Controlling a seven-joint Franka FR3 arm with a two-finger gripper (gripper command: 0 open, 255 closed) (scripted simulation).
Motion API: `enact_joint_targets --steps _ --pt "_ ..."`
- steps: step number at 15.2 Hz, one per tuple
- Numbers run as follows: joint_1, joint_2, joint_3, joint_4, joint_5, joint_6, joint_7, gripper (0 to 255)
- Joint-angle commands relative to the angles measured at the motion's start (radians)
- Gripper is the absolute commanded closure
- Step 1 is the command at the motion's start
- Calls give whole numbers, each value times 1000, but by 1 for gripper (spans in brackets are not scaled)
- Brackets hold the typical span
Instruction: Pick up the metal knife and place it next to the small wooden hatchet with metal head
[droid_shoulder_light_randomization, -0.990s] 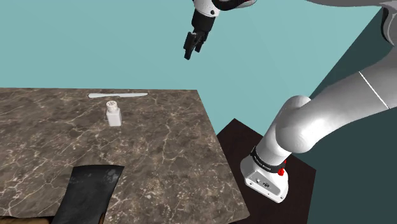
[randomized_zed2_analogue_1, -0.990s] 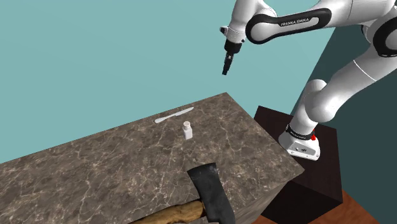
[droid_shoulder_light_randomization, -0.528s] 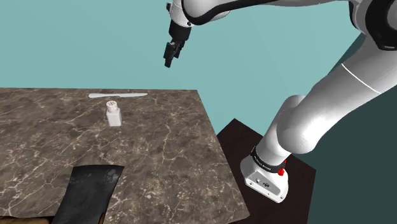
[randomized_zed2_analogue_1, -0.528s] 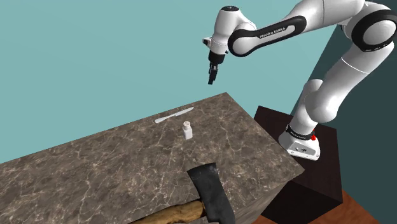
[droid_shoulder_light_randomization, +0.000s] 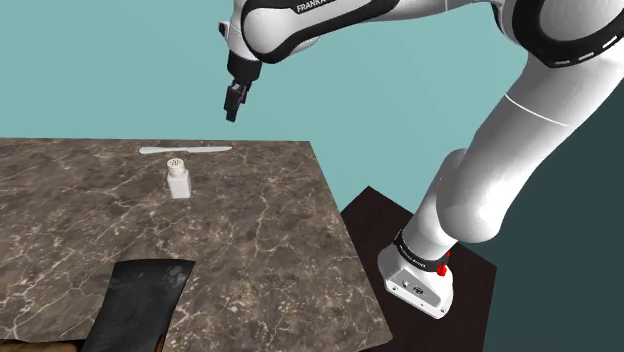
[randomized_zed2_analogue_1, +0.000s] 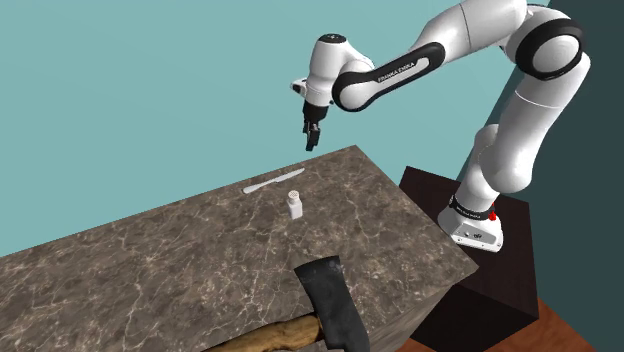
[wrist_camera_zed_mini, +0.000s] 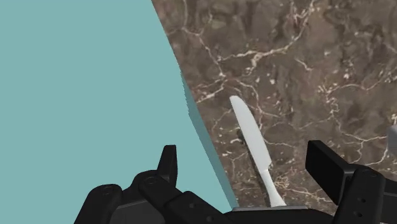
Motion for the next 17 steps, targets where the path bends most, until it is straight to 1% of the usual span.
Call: enact_joint_targets --steps 1,10,17 --pt "11 81 10 50 -1 41 -28 0" --pt "68 350 69 253 -34 122 -116 0" --pt "73 417 67 265 -43 178 -113 0"
